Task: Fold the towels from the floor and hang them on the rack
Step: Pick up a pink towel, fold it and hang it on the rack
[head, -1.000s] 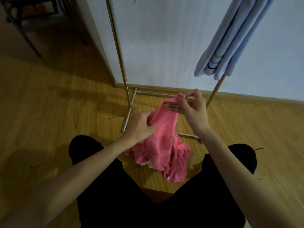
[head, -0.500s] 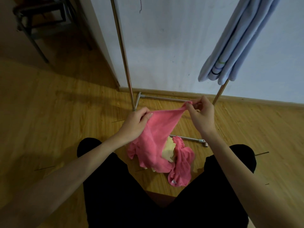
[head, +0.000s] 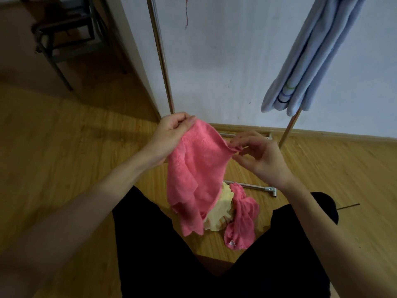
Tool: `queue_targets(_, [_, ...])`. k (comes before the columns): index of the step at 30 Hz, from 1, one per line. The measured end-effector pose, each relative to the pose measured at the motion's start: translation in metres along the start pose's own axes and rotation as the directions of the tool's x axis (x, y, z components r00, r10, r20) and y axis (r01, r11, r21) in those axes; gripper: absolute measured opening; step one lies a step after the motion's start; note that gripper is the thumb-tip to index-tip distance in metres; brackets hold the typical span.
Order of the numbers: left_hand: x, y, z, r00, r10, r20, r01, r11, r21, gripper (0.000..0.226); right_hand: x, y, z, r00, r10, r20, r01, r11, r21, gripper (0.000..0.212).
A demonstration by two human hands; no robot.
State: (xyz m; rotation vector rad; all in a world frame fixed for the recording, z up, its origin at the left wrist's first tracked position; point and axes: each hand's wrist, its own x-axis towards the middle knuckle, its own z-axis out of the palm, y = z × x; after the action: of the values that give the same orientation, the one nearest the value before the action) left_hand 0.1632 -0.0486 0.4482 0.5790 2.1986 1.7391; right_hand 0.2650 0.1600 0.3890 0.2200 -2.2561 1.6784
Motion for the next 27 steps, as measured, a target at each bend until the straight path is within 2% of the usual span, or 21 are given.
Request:
queue_targets(4, [0.003,0.005,-0.005,0.998,-0.011,0.056,0.009,0.999,0.041,0.018,-0.001,0.009,0.006,0.981,-0.127,-0.144,0.059,0.913,-0.403,0.009])
queue_targets(7, [0.006,0.013,-0.018,0.962,-0.065,0.265,0.037,0.993,0.109,0.021,-0.002,0.015,0.006,0.931,-0.155,-0.33,-0.036,0.861,-0.506,0.013])
queue_targets(9, [0.005,0.016,-0.025,0.895,-0.076,0.44,-0.024,0.976,0.218,0.017,-0.002,0.015,0.006,0.895,-0.167,-0.414,-0.065,0.869,-0.491,0.015])
queue_targets(11, [0.003,0.014,-0.025,0.839,-0.035,0.543,-0.185,0.919,0.347,0.019,-0.001,0.011,0.008,0.888,-0.164,-0.43,-0.044,0.9,-0.434,0.011])
queue_targets(14, [-0.004,0.005,-0.02,0.807,0.012,0.59,-0.362,0.8,0.479,0.028,0.002,0.006,0.013,0.896,-0.113,-0.43,-0.042,0.942,-0.333,0.013])
queue_targets(16, [-0.005,-0.004,-0.019,0.787,0.062,0.614,-0.477,0.691,0.542,0.024,0.005,0.005,0.016,0.891,-0.08,-0.447,-0.067,0.951,-0.303,0.018])
queue_targets(18, [-0.005,-0.008,-0.018,0.779,0.064,0.623,-0.528,0.603,0.598,0.02,0.009,0.003,0.018,0.893,-0.068,-0.445,-0.071,0.955,-0.288,0.017])
queue_targets(21, [-0.005,-0.004,-0.02,0.755,-0.019,0.656,-0.552,0.522,0.65,0.018,0.014,0.0,0.018,0.899,-0.087,-0.429,-0.054,0.95,-0.307,0.014])
queue_targets(23, [-0.004,0.003,-0.023,0.698,-0.123,0.705,-0.592,0.454,0.666,0.018,0.018,0.0,0.015,0.901,-0.09,-0.425,-0.058,0.945,-0.322,0.013])
queue_targets(25, [-0.002,0.009,-0.024,0.645,-0.208,0.735,-0.638,0.383,0.668,0.03,0.022,0.003,0.011,0.903,-0.079,-0.423,-0.07,0.943,-0.325,0.012])
queue_targets(27, [0.002,0.015,-0.022,0.612,-0.207,0.763,-0.698,0.314,0.644,0.03,0.024,0.006,0.009,0.904,-0.062,-0.423,-0.087,0.942,-0.324,0.01])
